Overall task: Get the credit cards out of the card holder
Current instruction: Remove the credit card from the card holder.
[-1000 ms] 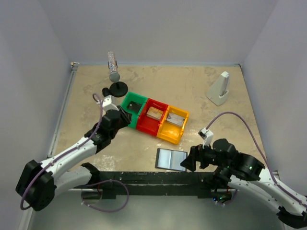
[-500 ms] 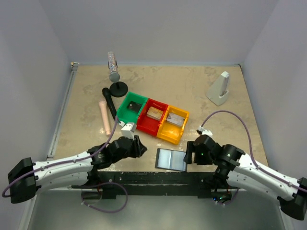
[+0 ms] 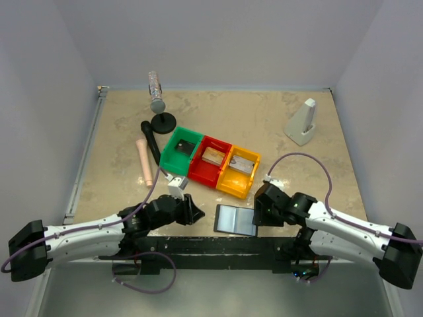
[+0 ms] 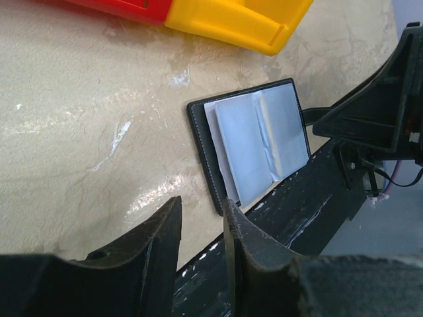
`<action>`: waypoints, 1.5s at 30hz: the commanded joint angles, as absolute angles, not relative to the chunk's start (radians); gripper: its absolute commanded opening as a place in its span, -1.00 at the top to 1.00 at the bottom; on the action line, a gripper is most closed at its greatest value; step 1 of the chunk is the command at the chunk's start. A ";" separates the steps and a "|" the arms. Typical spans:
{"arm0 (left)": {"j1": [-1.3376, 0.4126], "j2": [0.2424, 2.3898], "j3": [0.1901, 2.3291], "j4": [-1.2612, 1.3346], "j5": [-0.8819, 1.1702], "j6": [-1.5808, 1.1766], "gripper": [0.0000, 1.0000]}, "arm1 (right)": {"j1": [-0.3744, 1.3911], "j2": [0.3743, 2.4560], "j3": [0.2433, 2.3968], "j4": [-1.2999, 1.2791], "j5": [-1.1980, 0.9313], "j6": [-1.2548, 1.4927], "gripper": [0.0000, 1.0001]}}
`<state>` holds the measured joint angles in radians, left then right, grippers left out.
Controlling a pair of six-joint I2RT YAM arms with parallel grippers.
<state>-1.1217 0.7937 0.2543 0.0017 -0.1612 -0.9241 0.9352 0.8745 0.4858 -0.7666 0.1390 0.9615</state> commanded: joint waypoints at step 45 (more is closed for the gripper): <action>-1.134 1.179 0.498 0.252 -0.031 -0.824 0.02 | 0.937 0.681 0.517 -0.561 -0.068 0.727 1.00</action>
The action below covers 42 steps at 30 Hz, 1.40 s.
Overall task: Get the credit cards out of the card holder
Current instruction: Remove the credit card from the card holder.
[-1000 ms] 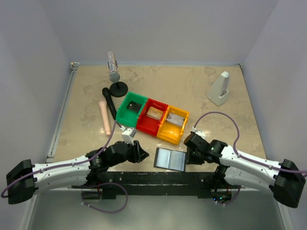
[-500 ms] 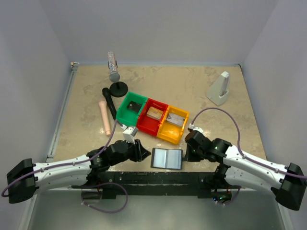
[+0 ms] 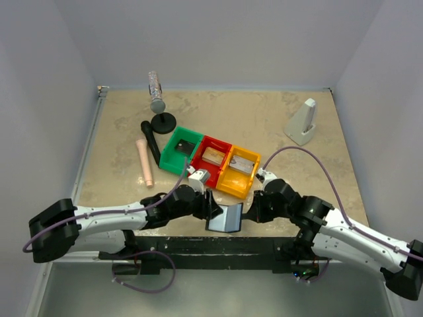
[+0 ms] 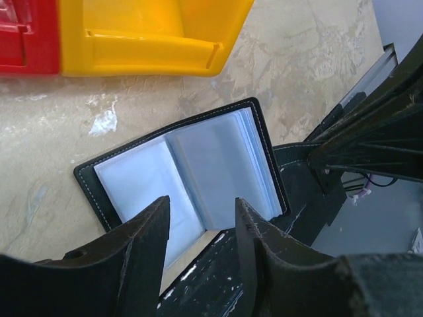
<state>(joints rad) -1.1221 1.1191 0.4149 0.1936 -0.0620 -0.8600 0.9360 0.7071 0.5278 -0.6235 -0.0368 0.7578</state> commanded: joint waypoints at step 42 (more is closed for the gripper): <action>-1.195 1.453 0.676 0.209 -0.005 -0.776 -0.02 | 0.936 0.689 0.575 -0.591 -0.061 0.657 1.00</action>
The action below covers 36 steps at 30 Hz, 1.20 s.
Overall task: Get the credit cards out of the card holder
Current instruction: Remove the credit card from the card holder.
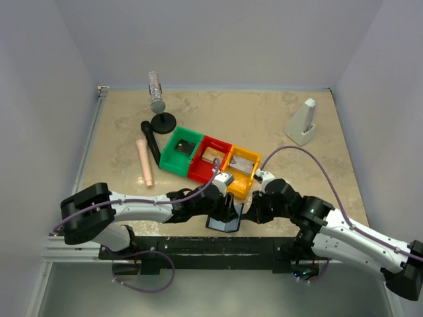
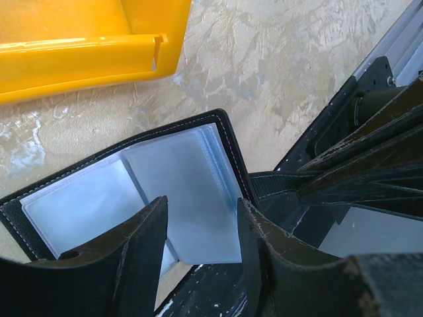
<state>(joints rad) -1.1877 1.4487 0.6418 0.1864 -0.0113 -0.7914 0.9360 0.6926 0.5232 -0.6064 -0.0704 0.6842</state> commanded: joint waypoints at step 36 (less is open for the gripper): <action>-1.190 1.278 0.614 0.104 -0.184 -0.776 0.01 | 0.936 0.724 0.666 -0.667 -0.115 0.561 1.00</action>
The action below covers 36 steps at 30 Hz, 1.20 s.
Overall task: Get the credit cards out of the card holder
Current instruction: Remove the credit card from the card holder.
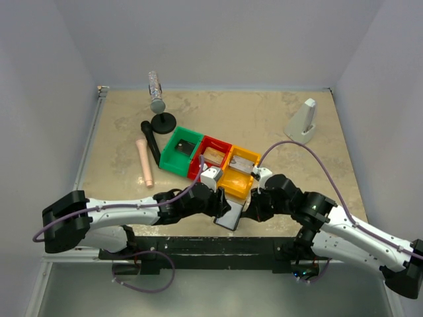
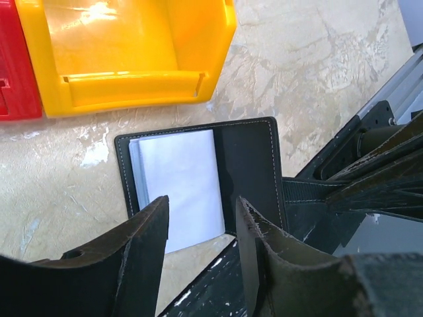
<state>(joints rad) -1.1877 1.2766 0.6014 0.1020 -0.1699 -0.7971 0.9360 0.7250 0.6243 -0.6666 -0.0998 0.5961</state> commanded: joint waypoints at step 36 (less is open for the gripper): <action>-1.183 1.462 0.657 0.114 -0.090 -0.799 -0.02 | 0.936 0.778 0.535 -0.678 0.017 0.736 1.00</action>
